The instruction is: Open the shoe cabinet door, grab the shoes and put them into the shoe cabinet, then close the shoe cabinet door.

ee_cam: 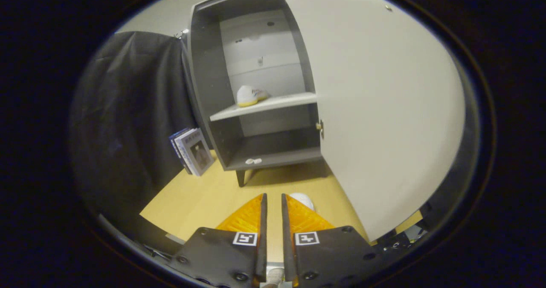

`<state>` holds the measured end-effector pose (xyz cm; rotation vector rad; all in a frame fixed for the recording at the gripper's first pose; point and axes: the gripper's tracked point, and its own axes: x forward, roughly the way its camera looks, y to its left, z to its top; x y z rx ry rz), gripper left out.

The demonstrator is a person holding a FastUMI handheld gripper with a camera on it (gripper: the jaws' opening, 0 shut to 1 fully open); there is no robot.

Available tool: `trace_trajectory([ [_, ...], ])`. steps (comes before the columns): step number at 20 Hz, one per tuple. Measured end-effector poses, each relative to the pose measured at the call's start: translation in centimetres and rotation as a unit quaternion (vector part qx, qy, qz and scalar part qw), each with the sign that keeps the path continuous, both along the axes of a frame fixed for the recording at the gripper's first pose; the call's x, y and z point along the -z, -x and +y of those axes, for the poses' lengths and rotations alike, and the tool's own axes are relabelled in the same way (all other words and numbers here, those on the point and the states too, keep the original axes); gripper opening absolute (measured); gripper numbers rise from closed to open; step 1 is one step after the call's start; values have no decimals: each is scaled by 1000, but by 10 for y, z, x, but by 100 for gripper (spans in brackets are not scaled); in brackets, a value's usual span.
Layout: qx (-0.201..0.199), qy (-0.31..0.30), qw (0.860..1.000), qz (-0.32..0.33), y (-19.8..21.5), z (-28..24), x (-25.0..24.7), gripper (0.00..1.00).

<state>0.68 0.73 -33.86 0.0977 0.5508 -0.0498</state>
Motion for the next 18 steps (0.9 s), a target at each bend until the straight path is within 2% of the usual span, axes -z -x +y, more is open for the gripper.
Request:
trace_trajectory([
  [7,26,-3,993,116,2,-10,120,17],
  [13,39,-8,985,166,-4,-16,175,16],
  [18,33,0,985,168,-20,-11,197,15],
])
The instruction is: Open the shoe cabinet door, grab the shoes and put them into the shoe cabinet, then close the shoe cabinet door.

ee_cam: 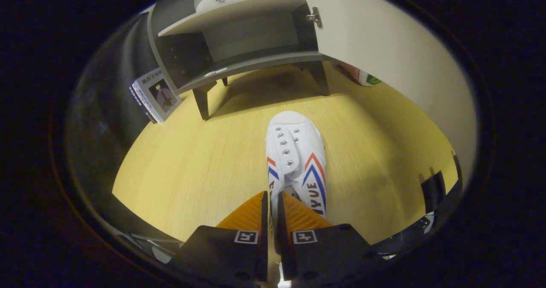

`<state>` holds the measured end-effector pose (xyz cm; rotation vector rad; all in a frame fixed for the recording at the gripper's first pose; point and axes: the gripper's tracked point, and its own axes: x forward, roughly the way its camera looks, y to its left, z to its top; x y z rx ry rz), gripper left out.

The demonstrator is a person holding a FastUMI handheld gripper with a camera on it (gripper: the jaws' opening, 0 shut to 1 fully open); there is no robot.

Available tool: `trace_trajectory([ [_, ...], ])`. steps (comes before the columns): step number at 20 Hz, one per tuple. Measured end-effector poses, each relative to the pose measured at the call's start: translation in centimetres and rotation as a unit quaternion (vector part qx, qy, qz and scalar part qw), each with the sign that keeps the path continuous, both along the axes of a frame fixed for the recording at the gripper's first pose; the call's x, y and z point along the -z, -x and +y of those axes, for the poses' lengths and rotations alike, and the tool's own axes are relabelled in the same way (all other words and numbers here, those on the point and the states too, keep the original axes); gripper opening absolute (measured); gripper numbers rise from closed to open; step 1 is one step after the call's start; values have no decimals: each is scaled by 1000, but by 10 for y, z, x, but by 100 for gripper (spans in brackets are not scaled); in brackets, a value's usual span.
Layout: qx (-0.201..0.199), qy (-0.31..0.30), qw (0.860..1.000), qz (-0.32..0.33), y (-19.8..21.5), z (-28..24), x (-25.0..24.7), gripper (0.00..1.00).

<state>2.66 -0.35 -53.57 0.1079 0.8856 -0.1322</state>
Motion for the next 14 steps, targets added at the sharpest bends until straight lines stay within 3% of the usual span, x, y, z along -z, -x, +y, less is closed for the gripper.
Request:
trace_trajectory([
  [6,17,12,999,-39,-28,-5,5,15],
  [8,13,47,997,-52,-26,-9,4,15],
  [11,-7,97,994,-48,-28,-5,5,4],
  [14,11,95,993,-63,-41,-1,-13,2],
])
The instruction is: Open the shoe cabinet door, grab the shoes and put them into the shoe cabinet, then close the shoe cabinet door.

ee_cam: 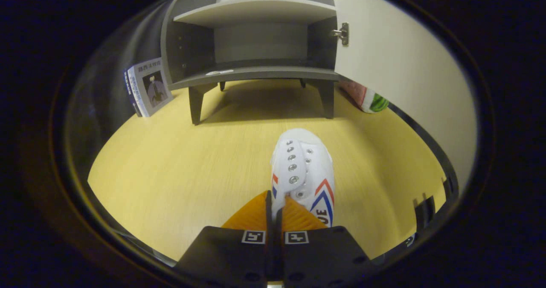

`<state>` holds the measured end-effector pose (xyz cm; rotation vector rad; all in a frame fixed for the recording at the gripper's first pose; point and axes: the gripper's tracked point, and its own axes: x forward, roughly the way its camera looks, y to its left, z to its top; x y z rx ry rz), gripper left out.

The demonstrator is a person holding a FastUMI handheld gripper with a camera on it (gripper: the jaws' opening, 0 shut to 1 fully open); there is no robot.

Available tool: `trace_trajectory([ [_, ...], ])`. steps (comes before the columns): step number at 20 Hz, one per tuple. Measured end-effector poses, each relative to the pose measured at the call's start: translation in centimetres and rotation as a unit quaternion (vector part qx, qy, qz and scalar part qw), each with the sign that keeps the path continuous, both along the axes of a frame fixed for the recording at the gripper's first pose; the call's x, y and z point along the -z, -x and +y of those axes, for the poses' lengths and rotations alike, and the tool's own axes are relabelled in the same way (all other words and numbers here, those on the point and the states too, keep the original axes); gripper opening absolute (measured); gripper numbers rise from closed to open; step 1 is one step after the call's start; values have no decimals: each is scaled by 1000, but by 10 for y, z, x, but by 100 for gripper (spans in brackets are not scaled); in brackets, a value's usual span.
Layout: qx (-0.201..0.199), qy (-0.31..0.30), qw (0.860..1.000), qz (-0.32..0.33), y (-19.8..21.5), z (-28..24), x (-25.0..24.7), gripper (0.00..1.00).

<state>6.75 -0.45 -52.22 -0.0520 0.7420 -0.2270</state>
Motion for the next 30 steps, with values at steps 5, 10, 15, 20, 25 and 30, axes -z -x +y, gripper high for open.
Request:
trace_trajectory([
  [5,6,5,999,-38,-24,-1,-51,2],
  [10,4,2,997,-79,-42,8,-114,2],
  [15,-2,13,991,-134,-56,18,-196,2],
  [20,-4,32,978,-208,-78,24,-284,2],
  [25,-12,50,962,-268,-112,32,-354,2],
  [30,-23,61,952,-299,-157,41,-389,2],
])
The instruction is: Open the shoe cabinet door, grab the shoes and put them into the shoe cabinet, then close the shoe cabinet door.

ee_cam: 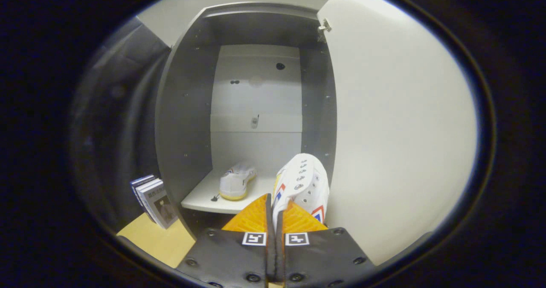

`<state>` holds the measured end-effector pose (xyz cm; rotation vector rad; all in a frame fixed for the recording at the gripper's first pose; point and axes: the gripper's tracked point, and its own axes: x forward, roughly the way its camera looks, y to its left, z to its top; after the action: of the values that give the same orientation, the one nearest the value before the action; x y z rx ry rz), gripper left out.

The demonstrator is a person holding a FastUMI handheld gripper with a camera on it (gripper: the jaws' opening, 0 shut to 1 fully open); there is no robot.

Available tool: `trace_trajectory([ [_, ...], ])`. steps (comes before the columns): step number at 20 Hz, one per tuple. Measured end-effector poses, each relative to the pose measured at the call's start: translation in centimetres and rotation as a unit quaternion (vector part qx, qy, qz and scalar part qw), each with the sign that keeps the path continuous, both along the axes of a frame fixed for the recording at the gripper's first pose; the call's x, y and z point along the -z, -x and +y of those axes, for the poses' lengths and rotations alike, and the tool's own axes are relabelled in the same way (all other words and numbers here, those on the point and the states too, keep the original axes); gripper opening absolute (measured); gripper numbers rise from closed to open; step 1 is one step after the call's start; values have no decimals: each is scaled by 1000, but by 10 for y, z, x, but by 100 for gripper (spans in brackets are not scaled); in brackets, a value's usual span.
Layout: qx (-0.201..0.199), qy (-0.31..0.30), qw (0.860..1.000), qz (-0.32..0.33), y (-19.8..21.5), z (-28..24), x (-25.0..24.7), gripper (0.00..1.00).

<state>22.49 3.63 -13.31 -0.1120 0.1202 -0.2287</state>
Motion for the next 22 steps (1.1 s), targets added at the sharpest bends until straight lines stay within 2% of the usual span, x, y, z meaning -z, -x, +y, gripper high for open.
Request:
trace_trajectory([
  [5,-6,-6,1000,-22,-64,5,-18,2],
  [13,-5,15,1000,-12,-139,-6,-18,2],
  [22,-17,45,997,55,-202,-26,19,2],
])
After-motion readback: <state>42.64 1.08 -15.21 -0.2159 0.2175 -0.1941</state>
